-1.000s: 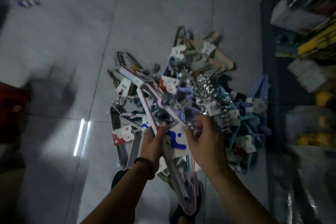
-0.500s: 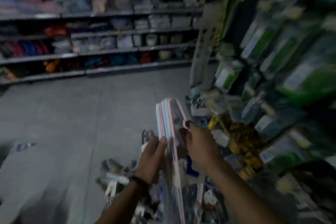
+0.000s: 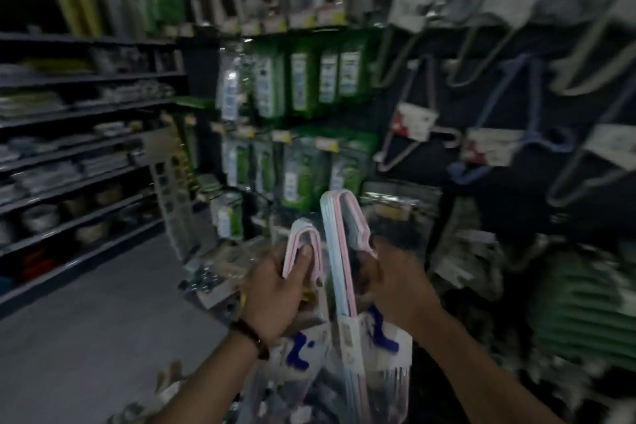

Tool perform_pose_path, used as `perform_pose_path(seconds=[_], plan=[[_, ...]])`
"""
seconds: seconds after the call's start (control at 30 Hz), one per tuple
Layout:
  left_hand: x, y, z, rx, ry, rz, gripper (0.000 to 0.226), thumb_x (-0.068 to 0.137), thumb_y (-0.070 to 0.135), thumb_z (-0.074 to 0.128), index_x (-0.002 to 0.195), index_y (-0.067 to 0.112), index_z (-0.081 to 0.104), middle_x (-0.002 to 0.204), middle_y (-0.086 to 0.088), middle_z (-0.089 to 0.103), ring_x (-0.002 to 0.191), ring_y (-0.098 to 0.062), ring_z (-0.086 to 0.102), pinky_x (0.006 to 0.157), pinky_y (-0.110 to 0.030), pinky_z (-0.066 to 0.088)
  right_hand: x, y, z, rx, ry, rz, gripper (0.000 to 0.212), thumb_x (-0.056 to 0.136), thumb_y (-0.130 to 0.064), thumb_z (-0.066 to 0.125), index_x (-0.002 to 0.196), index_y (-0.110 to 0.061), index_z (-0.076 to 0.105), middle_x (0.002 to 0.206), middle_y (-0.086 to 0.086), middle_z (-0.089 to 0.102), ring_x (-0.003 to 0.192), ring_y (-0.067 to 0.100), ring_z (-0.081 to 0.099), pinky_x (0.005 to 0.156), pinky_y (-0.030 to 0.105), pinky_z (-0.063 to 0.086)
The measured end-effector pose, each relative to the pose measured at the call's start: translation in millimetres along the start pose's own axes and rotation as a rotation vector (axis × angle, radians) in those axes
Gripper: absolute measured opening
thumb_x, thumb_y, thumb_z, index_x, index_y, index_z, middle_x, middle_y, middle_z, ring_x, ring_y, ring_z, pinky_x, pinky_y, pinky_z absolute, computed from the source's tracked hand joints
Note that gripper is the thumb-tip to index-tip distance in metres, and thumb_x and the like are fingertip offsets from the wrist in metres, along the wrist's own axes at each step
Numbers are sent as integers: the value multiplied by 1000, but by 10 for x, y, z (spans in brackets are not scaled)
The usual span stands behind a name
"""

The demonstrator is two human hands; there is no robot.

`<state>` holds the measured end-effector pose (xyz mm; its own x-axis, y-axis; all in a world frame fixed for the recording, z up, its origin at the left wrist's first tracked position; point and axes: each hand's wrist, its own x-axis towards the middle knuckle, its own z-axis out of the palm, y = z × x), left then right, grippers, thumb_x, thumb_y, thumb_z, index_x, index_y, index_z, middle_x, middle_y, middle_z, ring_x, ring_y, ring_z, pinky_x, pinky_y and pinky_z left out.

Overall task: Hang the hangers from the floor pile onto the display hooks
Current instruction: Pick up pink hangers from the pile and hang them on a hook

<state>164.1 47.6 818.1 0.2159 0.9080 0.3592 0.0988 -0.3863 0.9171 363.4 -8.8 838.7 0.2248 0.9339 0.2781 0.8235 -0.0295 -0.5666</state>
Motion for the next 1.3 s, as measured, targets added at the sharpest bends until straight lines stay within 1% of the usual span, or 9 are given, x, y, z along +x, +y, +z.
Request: perform_pose_path(seconds=[0.2, 0.37, 0.5, 0.57, 0.63, 0.8, 1.0, 1.17, 1.3], plan=[[-83, 844, 1141, 65, -239, 334, 31, 100, 23, 66, 96, 52, 71, 84, 38, 72, 84, 13, 69, 73, -5, 50, -728, 795, -1484, -49, 288, 171, 23, 107, -26, 47, 84, -27, 49, 70, -5, 66, 54, 8, 61, 43, 20, 41], [-265, 1562, 2209, -84, -341, 552, 12, 85, 34, 73, 80, 42, 80, 79, 24, 76, 75, 5, 72, 70, -21, 60, -1322, 1525, -2637, -178, 339, 244, 26, 108, -30, 46, 83, -22, 49, 67, -3, 60, 52, 16, 55, 44, 25, 35], [-443, 2194, 3272, -259, -556, 467, 33, 94, 20, 71, 88, 51, 81, 93, 12, 81, 88, -7, 77, 83, -36, 60, -1775, 2093, -3485, -239, 395, 267, 11, 107, -25, 46, 100, -31, 52, 69, -3, 61, 49, 17, 53, 44, 34, 41], [-505, 2455, 3803, -355, -655, 481, 6, 89, 41, 78, 88, 42, 84, 96, 2, 81, 89, -18, 77, 82, -40, 60, -1987, 2362, -3892, -287, 455, 305, 8, 107, -27, 46, 111, -31, 51, 72, 1, 65, 53, 23, 60, 48, 42, 49], [-560, 2669, 4297, -390, -731, 472, 41, 72, 63, 85, 97, 31, 85, 102, -7, 81, 91, -28, 76, 81, -40, 60, -2177, 2612, -4272, -335, 500, 357, 13, 105, -25, 46, 117, -31, 49, 78, 4, 67, 59, 27, 63, 54, 46, 54], [-657, 3024, 5308, -404, -833, 442, 27, 73, 37, 81, 98, 29, 86, 94, -5, 81, 83, -21, 75, 81, -40, 57, -2482, 3123, -4966, -488, 474, 476, 41, 98, -20, 57, 135, -35, 45, 90, 4, 67, 67, 24, 60, 59, 37, 54], [-482, 3288, 5985, -153, -819, 756, 31, 96, 24, 70, 103, 53, 77, 104, 18, 79, 101, -6, 76, 87, -29, 61, -2289, 3555, -5498, -591, 419, 556, 44, 100, -14, 49, 141, -29, 44, 87, 1, 54, 70, 22, 55, 61, 35, 50], [-2, 3306, 6237, -40, -770, 946, 19, 98, 29, 65, 103, 16, 79, 98, 8, 79, 92, -6, 76, 81, -37, 61, -1676, 3840, -5690, -644, 319, 583, 40, 100, -17, 57, 139, -22, 50, 115, 11, 63, 101, 30, 68, 83, 42, 60], [431, 3229, 6393, 52, -813, 919, 14, 100, 21, 66, 104, 15, 78, 96, 4, 79, 92, -9, 76, 81, -42, 60, -1102, 4080, -5734, -677, 291, 566, 33, 100, -21, 61, 132, -19, 55, 109, 8, 66, 92, 25, 67, 74, 36, 57]])
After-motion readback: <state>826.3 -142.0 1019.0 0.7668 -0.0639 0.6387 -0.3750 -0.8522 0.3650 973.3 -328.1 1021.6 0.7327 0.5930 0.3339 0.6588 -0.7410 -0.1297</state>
